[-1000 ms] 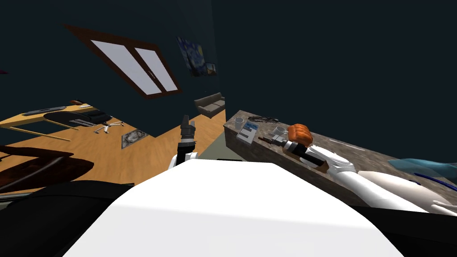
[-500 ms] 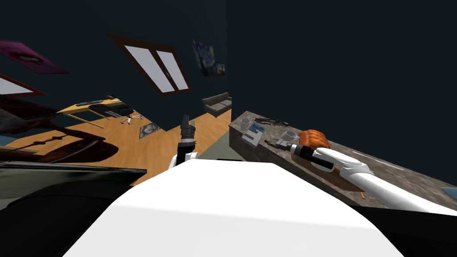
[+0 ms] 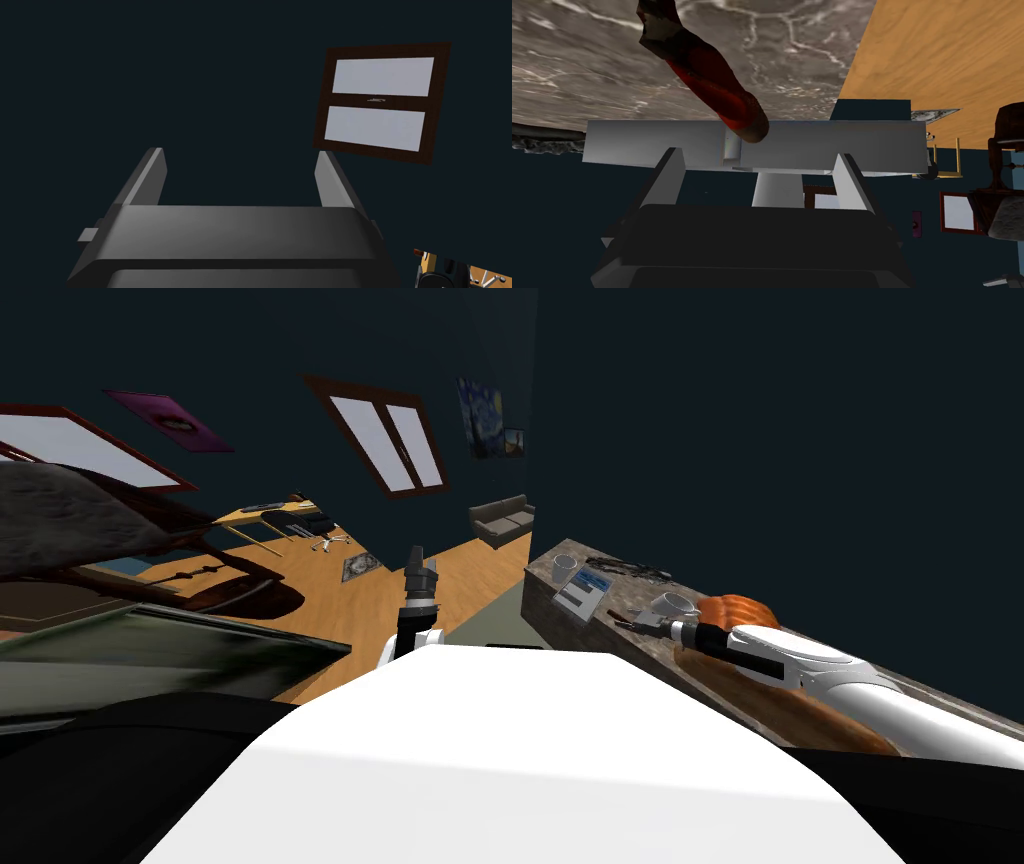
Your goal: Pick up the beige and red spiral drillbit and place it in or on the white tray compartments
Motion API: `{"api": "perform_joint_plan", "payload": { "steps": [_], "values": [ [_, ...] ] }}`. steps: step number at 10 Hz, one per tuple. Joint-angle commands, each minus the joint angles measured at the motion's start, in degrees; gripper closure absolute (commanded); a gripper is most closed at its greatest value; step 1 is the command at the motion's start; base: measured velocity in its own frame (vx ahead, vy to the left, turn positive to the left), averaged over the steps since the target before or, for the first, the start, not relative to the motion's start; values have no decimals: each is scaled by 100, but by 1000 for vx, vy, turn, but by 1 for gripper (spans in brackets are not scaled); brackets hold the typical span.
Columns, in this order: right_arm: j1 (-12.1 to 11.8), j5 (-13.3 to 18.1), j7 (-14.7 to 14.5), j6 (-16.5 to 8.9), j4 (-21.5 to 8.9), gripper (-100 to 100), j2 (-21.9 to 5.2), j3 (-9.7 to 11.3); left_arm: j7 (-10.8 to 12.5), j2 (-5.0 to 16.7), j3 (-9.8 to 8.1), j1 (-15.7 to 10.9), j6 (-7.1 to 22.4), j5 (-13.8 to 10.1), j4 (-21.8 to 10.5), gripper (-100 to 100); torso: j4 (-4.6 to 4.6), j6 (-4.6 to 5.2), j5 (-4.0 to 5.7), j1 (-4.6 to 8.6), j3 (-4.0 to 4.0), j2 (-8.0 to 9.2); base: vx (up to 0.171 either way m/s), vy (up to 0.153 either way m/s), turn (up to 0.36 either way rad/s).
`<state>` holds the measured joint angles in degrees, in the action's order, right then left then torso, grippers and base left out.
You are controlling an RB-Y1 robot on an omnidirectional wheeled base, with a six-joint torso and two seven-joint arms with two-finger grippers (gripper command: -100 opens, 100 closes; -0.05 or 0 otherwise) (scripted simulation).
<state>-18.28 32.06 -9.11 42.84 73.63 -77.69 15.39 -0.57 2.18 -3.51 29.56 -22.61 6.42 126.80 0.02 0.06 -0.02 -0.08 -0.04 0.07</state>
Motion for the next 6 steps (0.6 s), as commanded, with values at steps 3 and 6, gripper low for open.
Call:
{"api": "perform_joint_plan", "payload": {
  "steps": [3, 6],
  "values": [
    [-53, 275, 22, 112, -543, -100, -457, 384, 0, 0, 0, -1, 0, 0, 0, 0, 0, -4, -1, -1, 1, -1, -11, 31, 269],
    [-137, 517, 19, 204, -980, -100, -816, 728, 0, 0, 0, 0, 0, 0, 0, 0, 1, -1, -1, -7, -2, 3, -18, 47, 218]
  ]
}}
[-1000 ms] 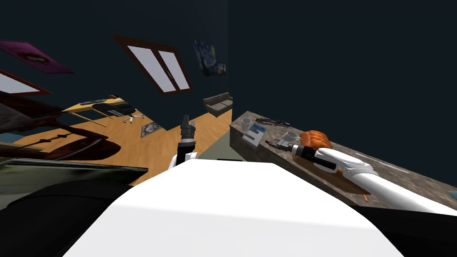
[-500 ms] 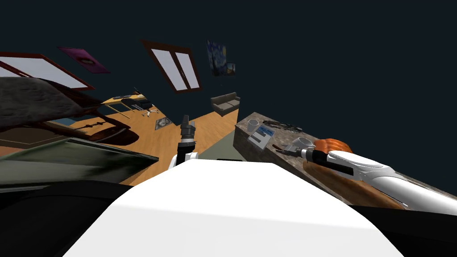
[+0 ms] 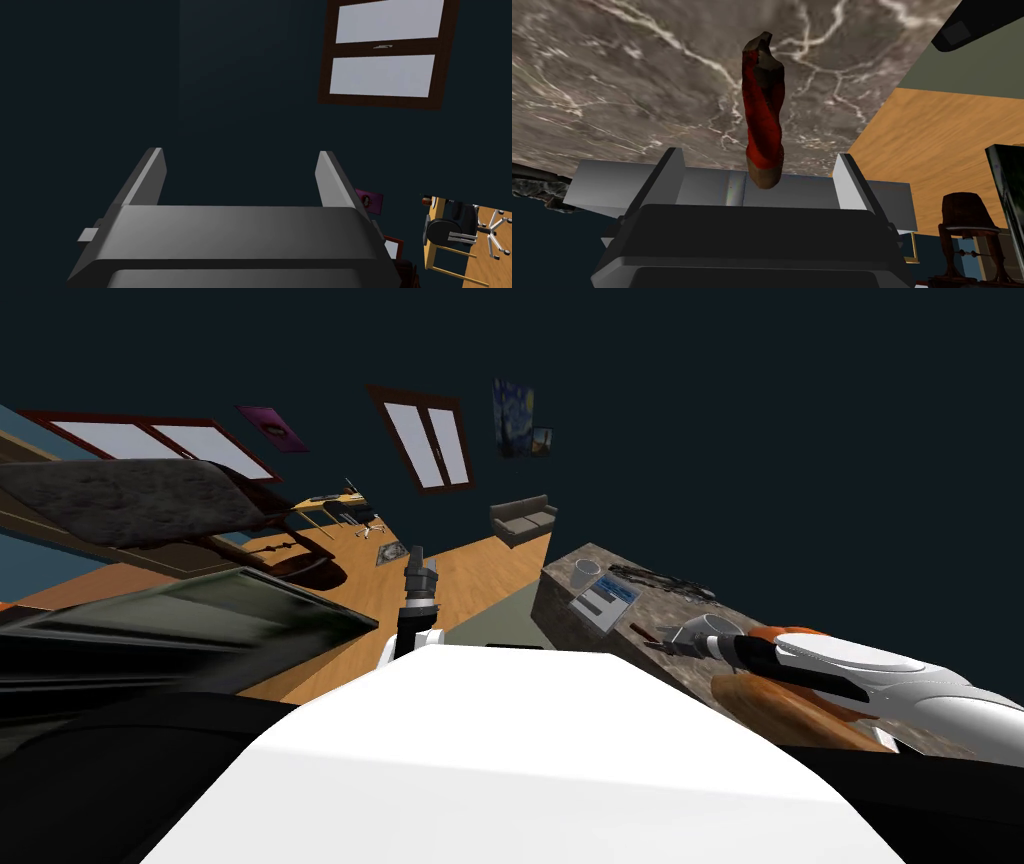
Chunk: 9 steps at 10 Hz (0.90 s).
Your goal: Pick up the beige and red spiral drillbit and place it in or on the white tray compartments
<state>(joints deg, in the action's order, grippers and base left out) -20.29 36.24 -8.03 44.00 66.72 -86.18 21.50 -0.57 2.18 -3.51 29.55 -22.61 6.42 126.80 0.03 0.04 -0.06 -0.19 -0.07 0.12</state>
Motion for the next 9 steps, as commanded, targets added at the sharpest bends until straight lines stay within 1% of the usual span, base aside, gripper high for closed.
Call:
{"api": "perform_joint_plan", "payload": {
  "steps": [1, 2, 3, 4, 5, 6, 7, 8, 9],
  "values": [
    [64, 99, -88, 89, -286, -100, 32, 117, 0, 0, 0, 0, 0, 0, 0, 0, 0, 0, 0, 0, 0, 0, -23, 40, 129],
    [64, 99, -88, 89, -288, -100, 32, 117, 0, 0, -1, 1, 0, 0, 0, 0, 1, 5, 3, 4, -1, 3, -15, 21, 6],
    [40, 160, -90, 115, -393, -100, -46, 205, 0, 0, -1, 1, 0, 0, 0, 0, 1, 7, 5, 12, -2, 2, -10, 25, 125],
    [120, 165, -83, 115, -393, -100, 20, 194, 0, 0, -1, 0, 0, 0, 0, 0, 0, 1, 5, 13, 0, -1, -4, 10, 35],
    [133, 179, -80, 134, -415, 0, 20, 208, 0, 0, -1, 1, 0, 0, 0, 0, 0, 6, 6, 17, 1, -2, 0, 0, 0],
    [128, 218, -144, 26, -486, -100, 206, 257, 0, 1, -1, 1, 0, 0, 0, 0, 0, 6, 7, 20, 1, -3, 24, -4, 105],
    [126, 239, -176, -28, -523, -100, 299, 282, 0, 1, -1, 1, 0, 0, 0, 0, -2, 3, 9, 24, 6, -11, 48, -6, 97],
    [167, 248, -150, 42, -530, -100, 258, 284, 0, 1, -1, 2, 0, 0, 0, 0, -4, 4, 9, 25, 11, -20, 23, -3, 13],
    [160, 249, -154, 11, -521, 100, 267, 287, 0, 1, -1, 2, 0, 0, 0, 0, -3, 6, 7, 24, 9, -15, 0, 0, 0]
  ]
}}
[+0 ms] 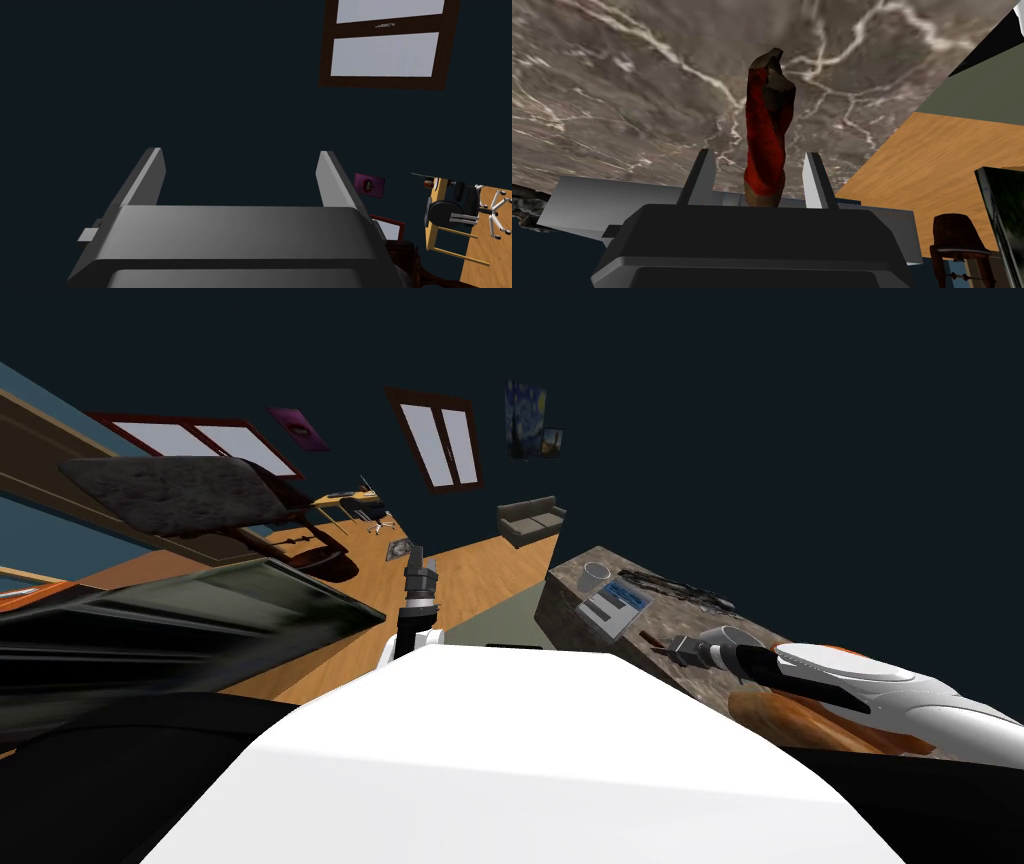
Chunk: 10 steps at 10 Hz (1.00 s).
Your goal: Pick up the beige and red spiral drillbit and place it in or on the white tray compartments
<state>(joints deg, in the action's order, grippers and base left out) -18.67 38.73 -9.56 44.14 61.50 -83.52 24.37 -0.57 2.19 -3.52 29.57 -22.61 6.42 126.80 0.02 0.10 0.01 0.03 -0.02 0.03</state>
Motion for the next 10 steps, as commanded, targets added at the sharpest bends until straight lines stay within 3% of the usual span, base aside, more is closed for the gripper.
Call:
{"api": "perform_joint_plan", "payload": {
  "steps": [1, 4, 5, 6, 7, 8, 9, 10],
  "values": [
    [0, 0, 0, 0, 0, 100, 0, 0, 0, 0, 0, 0, 0, 0, 0, 0, 0, 0, 0, 0, 0, 0, 0, 0, 0],
    [0, -1, 1, 0, 0, 100, -1, -1, 0, 0, 0, 0, 0, 0, 0, 0, -1, -1, 4, 6, 0, 1, 0, 0, 0],
    [0, -1, 1, 0, 0, 0, -1, -1, 0, 0, 0, 0, 0, 0, 0, 0, -1, -1, 4, 6, 0, 1, 0, 0, 0],
    [-31, -58, 52, 82, 85, 100, -184, -63, 0, 0, 0, 0, 0, 0, 0, 0, 0, -1, 4, 6, 0, 1, -23, 5, -98],
    [-18, -34, 21, 38, 48, 100, -99, -36, 0, 0, 0, 0, 0, 0, 0, 0, 2, 5, -2, 3, -6, 10, -14, 2, -30],
    [-21, -38, 26, 50, 52, 0, -115, -42, 0, 0, 0, 0, 0, 0, 0, 0, 1, 1, 3, 3, -5, 9, 0, 0, 0],
    [89, -63, 114, 83, 33, 100, -331, -144, 0, 0, 0, 0, 0, 0, 0, 0, 1, 0, 3, 4, -3, 5, 5, 53, -57],
    [131, -66, 166, 101, 26, 100, -427, -174, 0, 0, 0, 0, 0, 0, 0, 0, 4, -3, -9, -15, -2, 0, 19, 94, -66]
  ]
}}
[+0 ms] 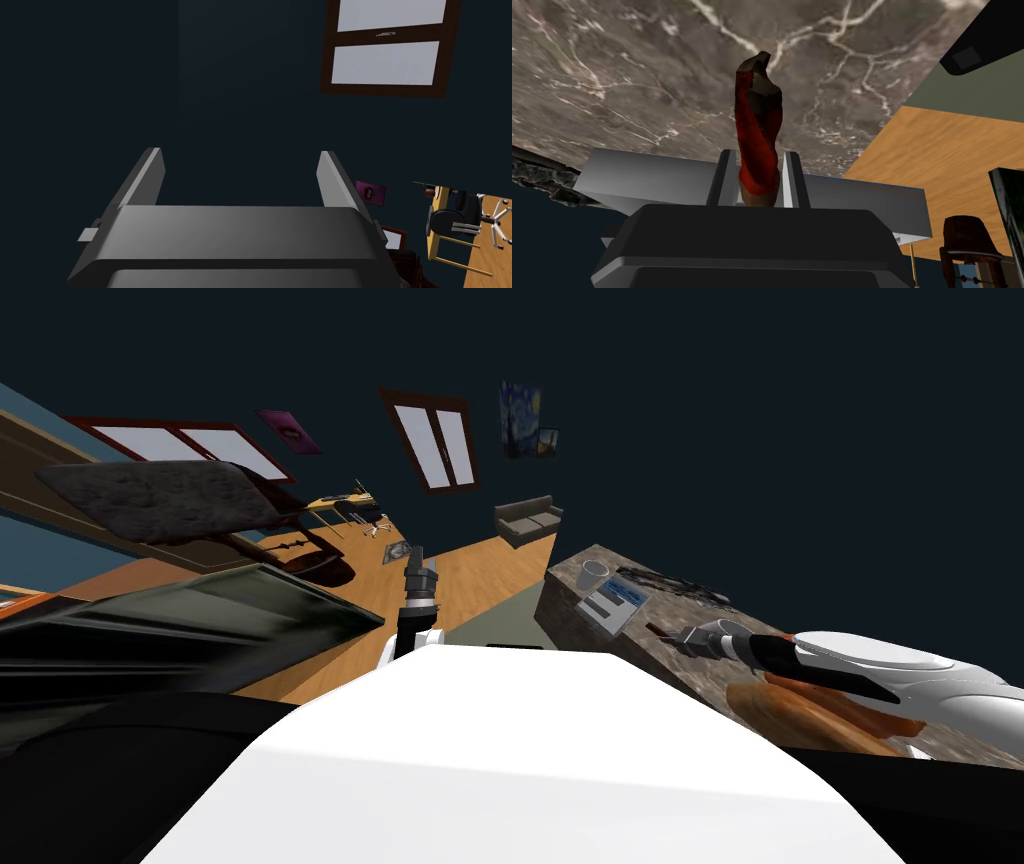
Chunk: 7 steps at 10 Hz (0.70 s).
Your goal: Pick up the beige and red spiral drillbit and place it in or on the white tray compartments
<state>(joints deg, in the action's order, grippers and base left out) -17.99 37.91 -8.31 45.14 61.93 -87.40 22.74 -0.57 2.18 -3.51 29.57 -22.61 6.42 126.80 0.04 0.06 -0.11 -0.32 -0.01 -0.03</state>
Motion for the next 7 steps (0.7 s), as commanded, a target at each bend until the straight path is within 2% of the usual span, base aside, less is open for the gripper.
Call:
{"api": "perform_joint_plan", "payload": {
  "steps": [1, 3, 7],
  "values": [
    [148, 17, 170, 47, -31, 100, -255, -62, 0, 0, 0, 0, 0, 0, 0, 0, 0, 0, 0, 0, 0, 0, 29, 159, -99],
    [229, 28, 325, 101, -44, 100, -491, -97, 0, -1, 1, 0, 0, 0, 0, 0, 0, 0, -11, -47, 1, -3, 22, 184, -76],
    [377, 68, 675, 231, -68, 100, -992, -144, 0, -1, 1, 0, 0, 0, 0, 0, 4, 7, -13, -47, -7, 9, 11, 164, -75]
  ]
}}
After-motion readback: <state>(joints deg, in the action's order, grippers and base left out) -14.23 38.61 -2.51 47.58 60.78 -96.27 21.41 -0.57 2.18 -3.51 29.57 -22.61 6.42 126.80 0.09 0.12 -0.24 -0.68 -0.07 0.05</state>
